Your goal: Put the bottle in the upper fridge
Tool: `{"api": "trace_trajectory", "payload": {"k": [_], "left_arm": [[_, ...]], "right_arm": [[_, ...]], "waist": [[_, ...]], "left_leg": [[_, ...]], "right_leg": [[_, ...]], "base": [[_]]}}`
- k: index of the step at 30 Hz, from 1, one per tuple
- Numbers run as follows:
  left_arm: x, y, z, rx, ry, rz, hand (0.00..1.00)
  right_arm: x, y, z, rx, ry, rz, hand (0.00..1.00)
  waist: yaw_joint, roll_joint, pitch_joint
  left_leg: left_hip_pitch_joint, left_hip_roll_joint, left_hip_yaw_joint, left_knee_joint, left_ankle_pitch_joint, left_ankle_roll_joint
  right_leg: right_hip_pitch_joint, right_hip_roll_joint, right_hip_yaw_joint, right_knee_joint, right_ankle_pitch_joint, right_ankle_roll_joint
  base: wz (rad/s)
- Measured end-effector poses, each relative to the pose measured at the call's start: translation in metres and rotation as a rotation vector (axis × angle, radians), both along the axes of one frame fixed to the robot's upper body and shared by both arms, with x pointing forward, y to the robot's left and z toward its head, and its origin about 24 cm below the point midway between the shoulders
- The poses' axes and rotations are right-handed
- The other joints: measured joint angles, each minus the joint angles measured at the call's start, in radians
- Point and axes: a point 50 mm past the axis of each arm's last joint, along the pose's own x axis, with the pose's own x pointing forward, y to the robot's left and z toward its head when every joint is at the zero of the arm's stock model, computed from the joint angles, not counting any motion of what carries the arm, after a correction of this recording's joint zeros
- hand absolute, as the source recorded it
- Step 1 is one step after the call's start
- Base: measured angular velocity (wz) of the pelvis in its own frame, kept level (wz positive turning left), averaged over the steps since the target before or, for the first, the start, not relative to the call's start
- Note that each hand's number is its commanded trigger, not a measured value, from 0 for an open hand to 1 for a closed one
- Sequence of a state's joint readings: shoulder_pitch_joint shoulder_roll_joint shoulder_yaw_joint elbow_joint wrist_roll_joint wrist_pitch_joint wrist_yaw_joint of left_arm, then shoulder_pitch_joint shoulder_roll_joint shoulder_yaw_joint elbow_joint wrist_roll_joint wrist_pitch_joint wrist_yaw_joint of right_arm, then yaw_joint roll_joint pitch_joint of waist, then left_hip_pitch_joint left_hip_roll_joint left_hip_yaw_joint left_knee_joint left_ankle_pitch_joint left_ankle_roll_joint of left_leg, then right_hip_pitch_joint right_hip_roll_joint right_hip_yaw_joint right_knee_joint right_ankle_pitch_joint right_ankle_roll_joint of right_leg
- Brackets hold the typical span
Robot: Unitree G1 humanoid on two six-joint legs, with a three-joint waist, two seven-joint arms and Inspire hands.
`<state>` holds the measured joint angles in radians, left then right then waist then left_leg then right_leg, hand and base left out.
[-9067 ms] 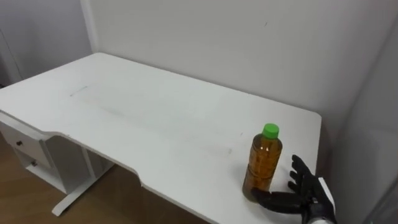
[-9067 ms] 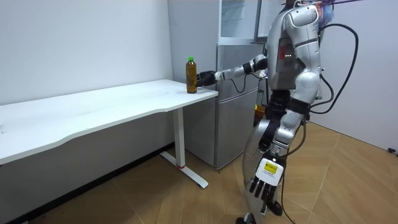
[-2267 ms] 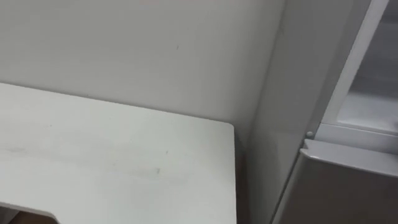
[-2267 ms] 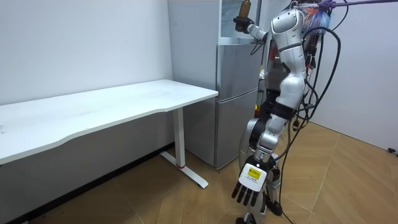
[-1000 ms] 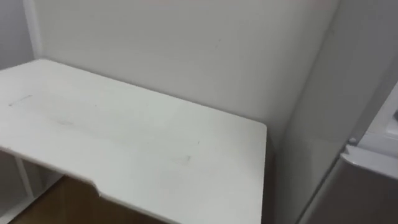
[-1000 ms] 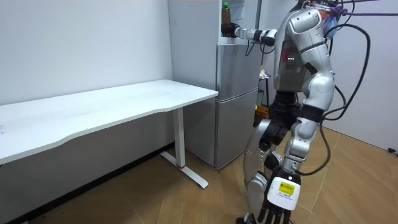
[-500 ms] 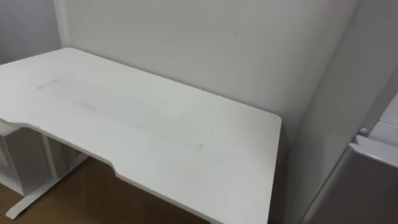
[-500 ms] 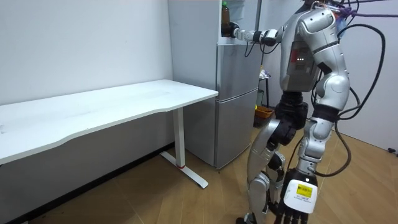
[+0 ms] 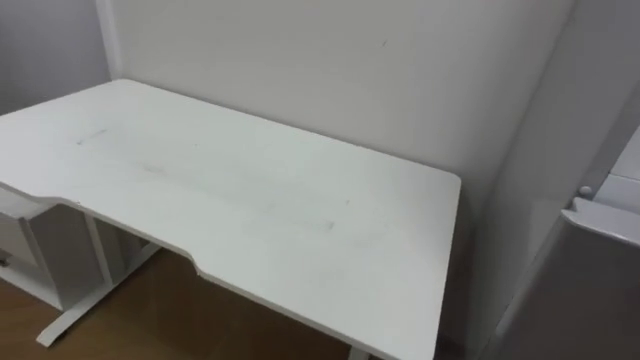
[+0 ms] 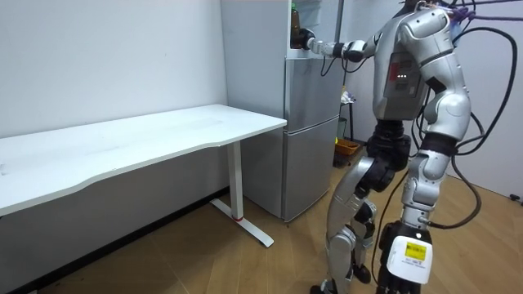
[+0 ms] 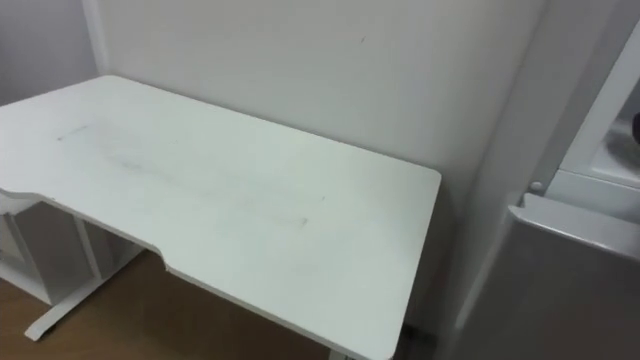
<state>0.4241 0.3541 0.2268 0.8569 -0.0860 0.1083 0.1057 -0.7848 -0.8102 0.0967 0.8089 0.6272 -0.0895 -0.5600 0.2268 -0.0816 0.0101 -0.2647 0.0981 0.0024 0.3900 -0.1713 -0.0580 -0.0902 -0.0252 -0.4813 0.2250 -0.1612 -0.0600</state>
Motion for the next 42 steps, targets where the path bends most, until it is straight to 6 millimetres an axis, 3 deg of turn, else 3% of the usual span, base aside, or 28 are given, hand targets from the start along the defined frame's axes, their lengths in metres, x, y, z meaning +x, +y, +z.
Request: {"api": "trace_trajectory", "payload": {"k": [10,16,23,26,37,42], "left_arm": [[0.001,0.004,0.003,0.011,-0.005,-0.011,0.0],[0.001,0.004,0.003,-0.011,-0.011,-0.015,0.0],[0.0,0.004,0.003,-0.018,-0.008,-0.018,0.0],[-0.001,0.004,0.004,-0.018,-0.012,-0.018,0.0],[-0.003,-0.001,0.001,-0.036,-0.021,-0.005,0.0],[-0.005,-0.003,0.0,-0.046,-0.014,-0.001,0.0]], "right_arm": [[0.0,-0.001,-0.009,0.011,0.038,0.085,0.0],[0.0,-0.001,-0.014,0.03,0.049,0.126,0.0],[-0.003,-0.006,-0.022,0.046,0.092,0.166,0.0],[-0.004,-0.005,-0.027,0.067,0.105,0.194,0.0],[-0.012,-0.001,-0.032,0.11,0.065,0.331,0.0],[-0.014,0.002,-0.033,0.121,0.043,0.382,0.0]], "waist": [[-0.002,-0.024,-0.0057],[-0.005,-0.043,-0.0018],[-0.009,-0.064,-0.0044],[-0.02,-0.066,-0.0058],[-0.055,-0.059,-0.0085],[-0.068,-0.035,-0.0187]], "left_leg": [[0.038,-0.006,0.011,-0.038,0.016,0.004],[0.05,-0.006,0.021,-0.047,0.016,0.004],[0.061,-0.006,0.024,-0.047,0.013,0.005],[0.083,-0.007,0.023,-0.048,0.006,0.005],[0.164,-0.013,0.048,-0.084,-0.007,0.006],[0.213,-0.022,0.056,-0.109,-0.009,0.009]], "right_leg": [[0.017,-0.007,0.005,-0.002,-0.001,-0.001],[0.022,-0.007,0.014,-0.004,-0.001,-0.002],[0.037,-0.007,0.013,-0.007,-0.001,-0.002],[0.065,-0.005,0.011,-0.021,-0.008,0.009],[0.141,-0.006,0.015,-0.045,-0.009,0.014],[0.179,-0.01,0.028,-0.057,-0.015,0.025]], "base": [[0.0],[-0.05],[0.01],[0.07],[0.02],[-0.01]]}}
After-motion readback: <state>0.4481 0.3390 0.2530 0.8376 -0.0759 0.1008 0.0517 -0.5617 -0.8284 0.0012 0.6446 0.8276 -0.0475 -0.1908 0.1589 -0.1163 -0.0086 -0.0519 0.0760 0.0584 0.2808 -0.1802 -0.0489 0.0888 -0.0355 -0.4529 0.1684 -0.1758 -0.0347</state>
